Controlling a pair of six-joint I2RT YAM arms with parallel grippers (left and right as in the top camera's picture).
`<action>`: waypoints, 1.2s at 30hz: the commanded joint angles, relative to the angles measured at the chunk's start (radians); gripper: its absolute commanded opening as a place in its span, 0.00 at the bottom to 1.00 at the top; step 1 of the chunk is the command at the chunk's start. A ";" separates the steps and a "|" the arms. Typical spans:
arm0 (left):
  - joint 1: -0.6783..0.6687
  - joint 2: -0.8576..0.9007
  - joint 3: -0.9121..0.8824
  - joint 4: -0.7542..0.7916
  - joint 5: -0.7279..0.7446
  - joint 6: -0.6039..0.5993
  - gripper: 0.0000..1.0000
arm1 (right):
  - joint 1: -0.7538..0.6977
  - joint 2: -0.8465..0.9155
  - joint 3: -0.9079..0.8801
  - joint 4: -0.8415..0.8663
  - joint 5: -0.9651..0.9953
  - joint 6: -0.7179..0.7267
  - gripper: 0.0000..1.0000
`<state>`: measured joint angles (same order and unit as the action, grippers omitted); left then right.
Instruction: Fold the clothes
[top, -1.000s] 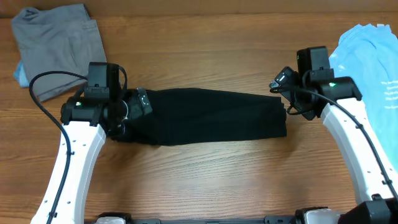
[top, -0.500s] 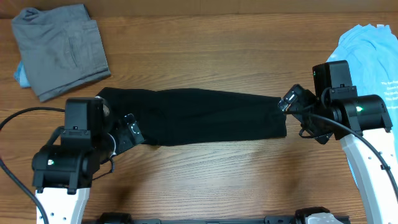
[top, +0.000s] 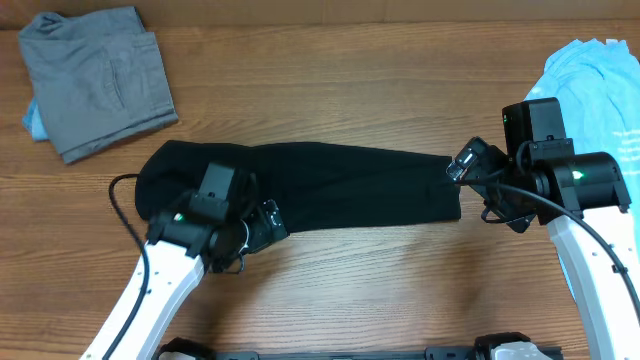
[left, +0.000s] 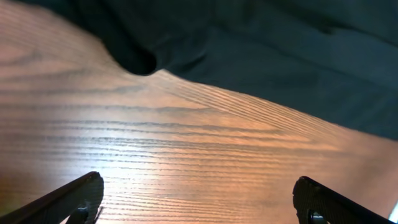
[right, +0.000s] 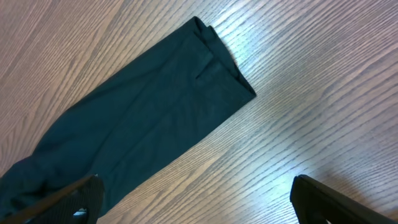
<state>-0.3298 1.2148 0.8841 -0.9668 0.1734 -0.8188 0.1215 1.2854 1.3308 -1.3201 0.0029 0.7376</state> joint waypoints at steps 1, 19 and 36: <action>0.009 0.094 -0.006 -0.001 -0.138 -0.085 1.00 | 0.002 -0.004 -0.001 0.000 -0.005 -0.010 1.00; 0.083 0.319 -0.006 0.199 -0.192 -0.042 0.91 | 0.002 -0.004 -0.001 0.004 -0.004 -0.039 1.00; 0.101 0.322 -0.006 0.243 -0.192 -0.042 0.30 | 0.002 -0.004 -0.001 -0.012 -0.003 -0.039 1.00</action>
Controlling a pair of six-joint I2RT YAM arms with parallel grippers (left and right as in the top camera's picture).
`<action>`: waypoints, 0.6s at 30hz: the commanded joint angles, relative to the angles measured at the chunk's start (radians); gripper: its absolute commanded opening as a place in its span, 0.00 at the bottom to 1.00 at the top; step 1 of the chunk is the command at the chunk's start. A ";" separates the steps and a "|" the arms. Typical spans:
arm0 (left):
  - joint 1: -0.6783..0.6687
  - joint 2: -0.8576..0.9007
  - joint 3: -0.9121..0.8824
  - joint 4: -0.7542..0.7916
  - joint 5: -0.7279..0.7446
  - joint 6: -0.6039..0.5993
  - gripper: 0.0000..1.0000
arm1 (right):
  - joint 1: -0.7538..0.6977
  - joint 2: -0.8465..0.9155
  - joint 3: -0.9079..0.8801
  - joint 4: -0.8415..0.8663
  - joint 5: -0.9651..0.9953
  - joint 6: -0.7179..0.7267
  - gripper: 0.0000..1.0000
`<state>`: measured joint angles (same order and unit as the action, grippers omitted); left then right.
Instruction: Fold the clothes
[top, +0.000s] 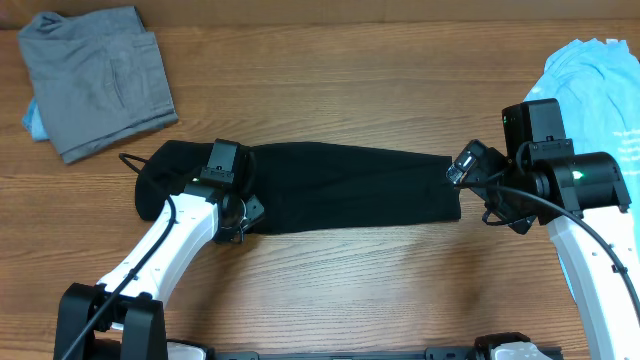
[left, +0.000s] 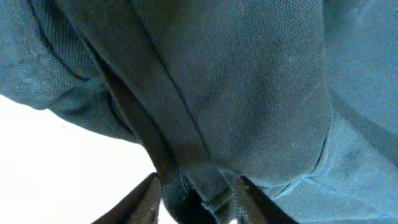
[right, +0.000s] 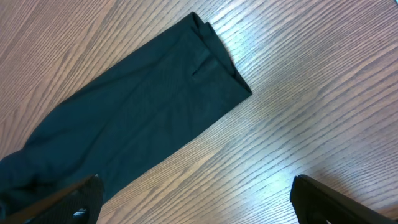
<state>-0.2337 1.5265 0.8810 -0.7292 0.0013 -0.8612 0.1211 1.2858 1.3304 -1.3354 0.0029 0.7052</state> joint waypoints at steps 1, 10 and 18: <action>0.005 0.011 -0.003 0.008 -0.019 0.001 0.25 | 0.002 -0.005 -0.001 0.004 -0.003 -0.007 1.00; 0.005 0.010 0.051 0.018 -0.020 0.005 0.04 | 0.002 -0.005 -0.001 0.011 0.004 -0.006 1.00; 0.005 0.011 0.124 0.090 -0.068 0.016 0.05 | 0.002 -0.002 -0.001 0.021 0.004 -0.006 1.00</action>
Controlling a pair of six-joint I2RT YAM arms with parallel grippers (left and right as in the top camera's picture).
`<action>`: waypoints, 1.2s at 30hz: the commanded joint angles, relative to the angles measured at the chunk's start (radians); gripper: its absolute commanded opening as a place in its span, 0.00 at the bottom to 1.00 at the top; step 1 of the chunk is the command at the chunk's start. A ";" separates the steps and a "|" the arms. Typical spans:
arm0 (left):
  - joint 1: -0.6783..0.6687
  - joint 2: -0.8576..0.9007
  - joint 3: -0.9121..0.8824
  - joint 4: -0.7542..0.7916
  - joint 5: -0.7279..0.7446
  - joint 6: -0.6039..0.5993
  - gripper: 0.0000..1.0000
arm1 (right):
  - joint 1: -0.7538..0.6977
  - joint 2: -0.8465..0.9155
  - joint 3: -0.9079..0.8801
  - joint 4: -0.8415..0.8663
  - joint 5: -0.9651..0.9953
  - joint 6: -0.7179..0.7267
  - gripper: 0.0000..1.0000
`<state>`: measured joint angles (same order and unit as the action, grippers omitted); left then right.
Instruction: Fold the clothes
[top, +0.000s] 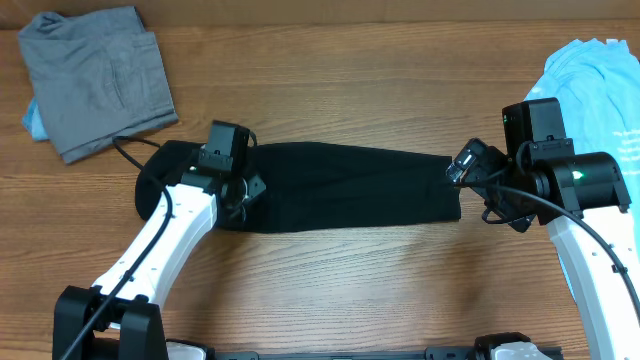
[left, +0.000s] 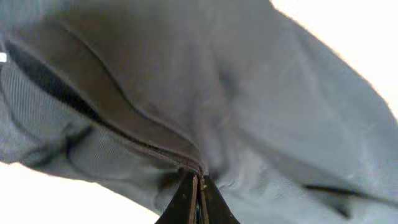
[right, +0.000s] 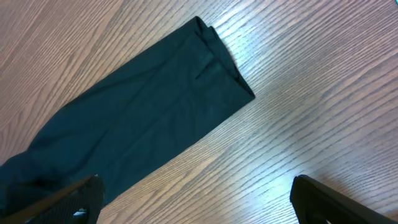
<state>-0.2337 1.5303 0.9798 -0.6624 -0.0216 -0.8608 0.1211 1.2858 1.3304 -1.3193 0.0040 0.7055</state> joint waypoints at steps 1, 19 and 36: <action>0.005 0.007 0.026 0.036 -0.049 0.016 0.07 | 0.002 0.001 -0.001 0.005 0.003 -0.007 1.00; 0.011 -0.004 0.115 -0.087 -0.216 0.169 0.57 | 0.002 0.159 -0.002 0.025 0.002 -0.007 1.00; 0.011 0.262 0.151 -0.121 0.089 0.129 0.68 | 0.002 0.190 -0.002 0.027 0.002 -0.008 1.00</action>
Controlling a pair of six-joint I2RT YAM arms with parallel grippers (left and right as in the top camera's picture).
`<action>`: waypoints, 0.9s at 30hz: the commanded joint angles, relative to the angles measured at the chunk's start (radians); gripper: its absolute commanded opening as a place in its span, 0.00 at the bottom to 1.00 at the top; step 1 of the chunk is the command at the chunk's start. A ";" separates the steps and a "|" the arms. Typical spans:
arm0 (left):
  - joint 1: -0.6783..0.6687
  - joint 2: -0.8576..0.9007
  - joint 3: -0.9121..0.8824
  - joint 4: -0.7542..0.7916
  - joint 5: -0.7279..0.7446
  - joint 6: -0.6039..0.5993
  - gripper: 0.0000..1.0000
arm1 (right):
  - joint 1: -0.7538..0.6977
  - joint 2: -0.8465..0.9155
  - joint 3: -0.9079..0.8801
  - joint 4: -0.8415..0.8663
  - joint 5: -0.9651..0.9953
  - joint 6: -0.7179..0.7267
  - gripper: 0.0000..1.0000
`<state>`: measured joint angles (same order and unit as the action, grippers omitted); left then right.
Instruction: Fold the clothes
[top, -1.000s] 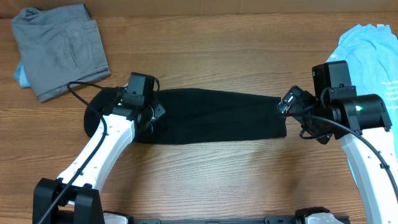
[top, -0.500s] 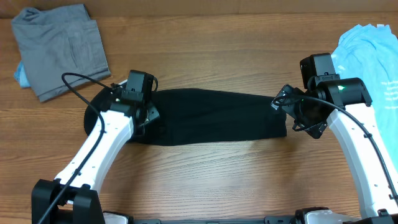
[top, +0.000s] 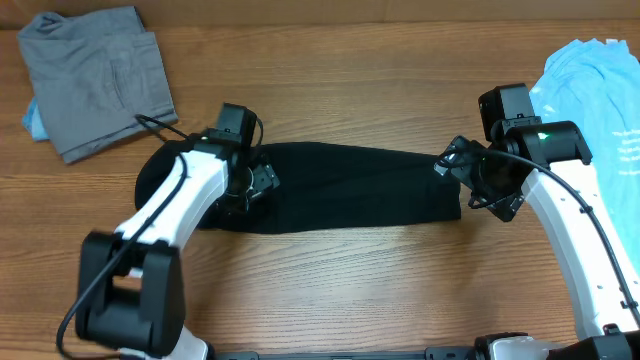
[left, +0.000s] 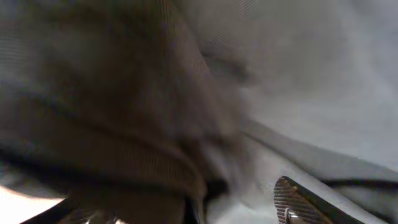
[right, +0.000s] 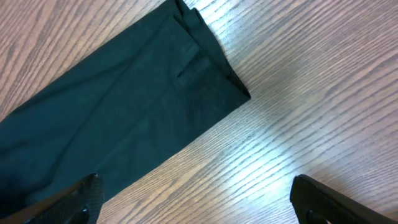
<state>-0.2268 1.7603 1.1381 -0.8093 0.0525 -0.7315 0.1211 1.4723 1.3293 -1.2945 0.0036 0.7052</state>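
Observation:
A black garment (top: 350, 190) lies as a long folded strip across the middle of the wooden table (top: 330, 290). My left gripper (top: 252, 185) is down on its left part. The left wrist view is filled with blurred dark fabric (left: 261, 74); the left gripper (left: 189, 211) is open, one ribbed finger (left: 298, 199) showing at the right and a fold of cloth bunched between the jaws. My right gripper (top: 465, 182) hovers open by the strip's right end. In the right wrist view that end (right: 205, 74) lies ahead of the gripper (right: 202, 205), over bare wood.
A folded grey garment (top: 95, 80) lies at the back left corner on something light blue (top: 33, 120). A pale blue shirt (top: 595, 90) lies at the right edge, beside the right arm.
My left gripper was shut on a fold of the black fabric and is now open, a little farther right on the garment. My right arm has shifted slightly left toward the strip's right end.
My left gripper was open over bare wood in front of the garment's left part. Then it was on the fabric with its fingers closing around a fold, then shut on it, and now open again. My right gripper stayed open by the right end throughout.

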 joint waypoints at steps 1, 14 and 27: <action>0.005 0.034 -0.007 0.032 0.013 -0.001 0.63 | 0.002 0.004 -0.001 0.002 0.002 -0.007 1.00; 0.006 -0.013 0.128 -0.126 -0.086 0.003 0.44 | 0.002 0.004 -0.001 0.006 0.003 -0.007 1.00; 0.036 0.003 0.127 0.031 -0.107 0.000 0.04 | 0.002 0.004 -0.001 0.006 0.002 -0.007 1.00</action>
<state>-0.2203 1.7756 1.2472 -0.8219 -0.0261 -0.7292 0.1211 1.4731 1.3293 -1.2930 0.0036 0.7052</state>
